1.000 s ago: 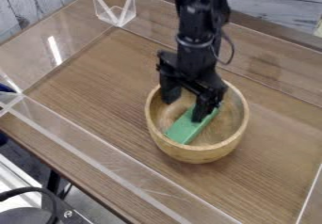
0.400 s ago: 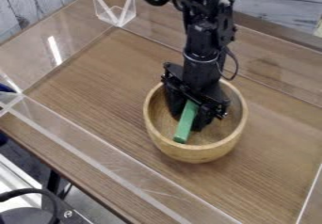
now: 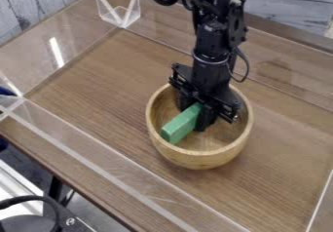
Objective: Remove the green block from inside the brown bowl and put it on the table
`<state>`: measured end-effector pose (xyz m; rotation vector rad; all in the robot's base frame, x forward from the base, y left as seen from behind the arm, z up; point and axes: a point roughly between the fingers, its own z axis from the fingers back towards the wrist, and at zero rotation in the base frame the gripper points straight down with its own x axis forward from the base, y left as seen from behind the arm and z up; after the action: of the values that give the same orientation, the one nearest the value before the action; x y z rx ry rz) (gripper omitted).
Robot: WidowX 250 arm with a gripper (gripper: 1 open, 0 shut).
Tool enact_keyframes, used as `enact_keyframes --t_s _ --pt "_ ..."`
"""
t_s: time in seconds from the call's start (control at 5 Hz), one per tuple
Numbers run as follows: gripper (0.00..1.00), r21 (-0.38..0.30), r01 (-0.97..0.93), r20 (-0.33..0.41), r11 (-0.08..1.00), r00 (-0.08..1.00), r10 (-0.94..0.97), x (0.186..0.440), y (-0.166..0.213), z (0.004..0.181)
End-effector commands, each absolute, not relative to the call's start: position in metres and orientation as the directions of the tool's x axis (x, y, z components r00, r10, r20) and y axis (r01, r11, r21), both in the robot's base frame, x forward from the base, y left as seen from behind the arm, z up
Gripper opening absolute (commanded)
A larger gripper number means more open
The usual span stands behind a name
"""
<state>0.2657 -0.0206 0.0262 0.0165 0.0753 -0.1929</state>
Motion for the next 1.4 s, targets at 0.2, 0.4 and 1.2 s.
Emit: enact_keyframes --t_s 0.2,0.4,1.2 --pt "0.0 -0.001 0.225 -0.062 0.974 0.972 -0.225 0.271 -0.031 0.023" --pt "0.0 -0.006 0.235 -0.071 0.972 0.97 -0.235 0.271 -0.034 0.019" --pt "0.0 -0.031 0.257 -0.118 0.966 0.959 -0.259 0.267 -0.042 0.011"
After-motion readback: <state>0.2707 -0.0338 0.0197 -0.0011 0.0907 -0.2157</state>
